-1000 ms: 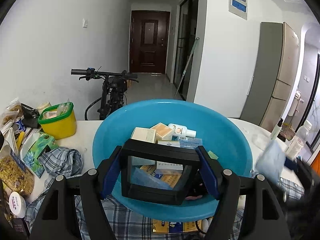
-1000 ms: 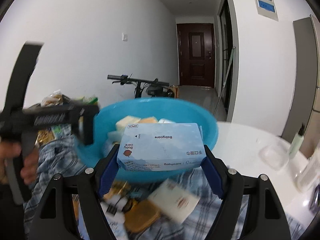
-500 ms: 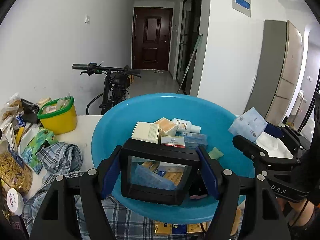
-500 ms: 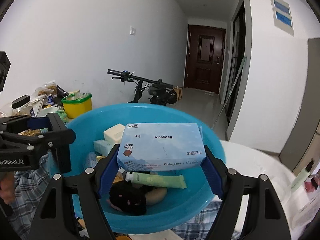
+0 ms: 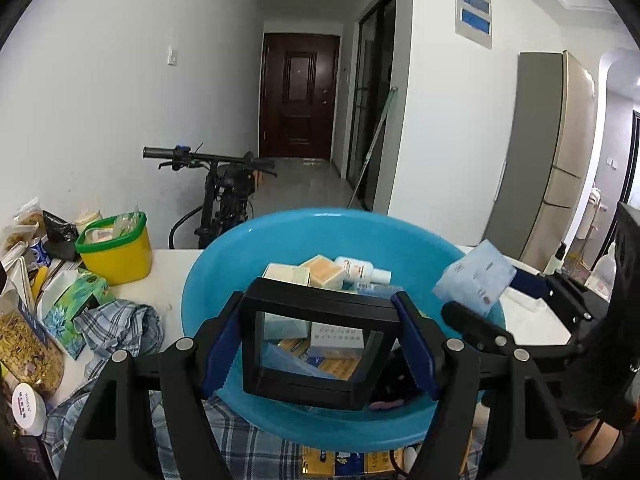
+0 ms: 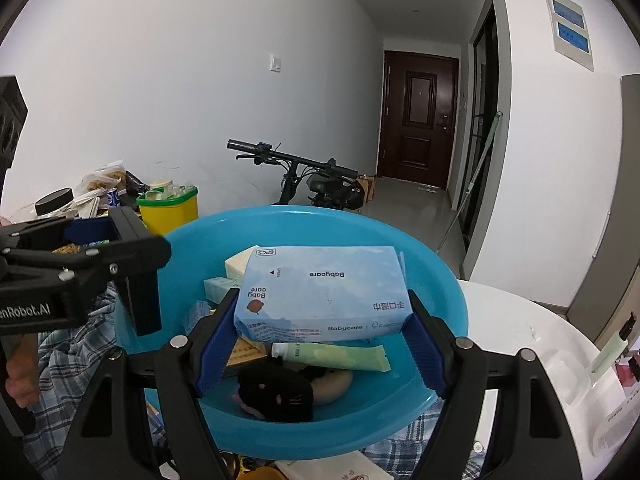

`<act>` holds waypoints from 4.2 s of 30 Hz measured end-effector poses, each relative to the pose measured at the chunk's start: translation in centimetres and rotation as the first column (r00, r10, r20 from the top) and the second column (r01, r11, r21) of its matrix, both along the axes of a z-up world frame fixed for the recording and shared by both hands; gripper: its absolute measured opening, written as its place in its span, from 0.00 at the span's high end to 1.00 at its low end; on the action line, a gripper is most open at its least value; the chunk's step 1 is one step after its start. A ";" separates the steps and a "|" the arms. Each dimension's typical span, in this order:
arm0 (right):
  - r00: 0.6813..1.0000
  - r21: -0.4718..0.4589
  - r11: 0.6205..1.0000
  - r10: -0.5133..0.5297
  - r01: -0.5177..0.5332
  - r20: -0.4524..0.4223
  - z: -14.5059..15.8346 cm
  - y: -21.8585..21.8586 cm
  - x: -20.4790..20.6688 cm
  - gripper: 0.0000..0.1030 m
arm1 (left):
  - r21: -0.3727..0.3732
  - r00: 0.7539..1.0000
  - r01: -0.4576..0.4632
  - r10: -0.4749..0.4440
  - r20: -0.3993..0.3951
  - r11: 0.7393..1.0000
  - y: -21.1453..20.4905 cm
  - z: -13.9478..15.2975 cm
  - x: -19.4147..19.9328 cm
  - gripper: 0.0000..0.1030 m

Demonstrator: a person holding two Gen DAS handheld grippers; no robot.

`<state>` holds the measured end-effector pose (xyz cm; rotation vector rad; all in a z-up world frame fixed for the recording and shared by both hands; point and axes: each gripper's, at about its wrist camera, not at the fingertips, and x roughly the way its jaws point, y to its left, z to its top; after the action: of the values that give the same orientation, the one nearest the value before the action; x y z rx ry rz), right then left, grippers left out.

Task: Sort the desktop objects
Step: 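Open the left gripper to drop the black case into the turquoise basin, then hold the wipes pack in the right gripper inside the basin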

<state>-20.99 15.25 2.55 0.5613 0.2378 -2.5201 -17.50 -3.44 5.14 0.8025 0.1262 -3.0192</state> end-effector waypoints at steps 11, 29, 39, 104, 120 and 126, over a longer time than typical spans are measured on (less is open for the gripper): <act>1.000 -0.016 1.000 0.005 -0.005 -0.002 0.5 0.6 0.3 0.26 | 0.003 1.000 0.012 -0.012 -0.012 1.000 0.3 0.0 -0.1 0.28; 1.000 -0.026 1.000 0.005 -0.005 -0.003 0.9 0.8 0.9 0.26 | -0.055 0.998 -0.022 0.019 -0.051 0.998 0.5 0.2 0.3 0.00; 1.000 -0.028 1.000 0.013 -0.012 0.011 0.8 0.6 0.7 0.26 | -0.050 1.000 -0.020 0.019 -0.025 0.999 0.6 -0.4 0.0 0.00; 1.000 -0.039 0.999 0.006 -0.005 0.014 0.3 0.6 0.6 0.26 | -0.046 0.999 -0.050 0.050 -0.018 0.998 -0.2 -0.1 0.2 0.00; 1.000 -0.036 0.999 0.014 -0.013 0.011 0.3 0.3 0.9 0.26 | -0.039 0.998 -0.068 0.068 -0.020 0.997 -0.9 0.0 0.2 0.00; 1.000 -0.035 0.999 0.014 -0.014 0.010 0.3 0.3 0.9 0.26 | -0.041 0.998 -0.069 0.068 -0.019 0.997 -0.8 0.0 0.2 0.00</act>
<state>-20.08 15.57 2.81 0.5565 0.1925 -2.5023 -17.25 -4.29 5.17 0.7527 0.0893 -2.9549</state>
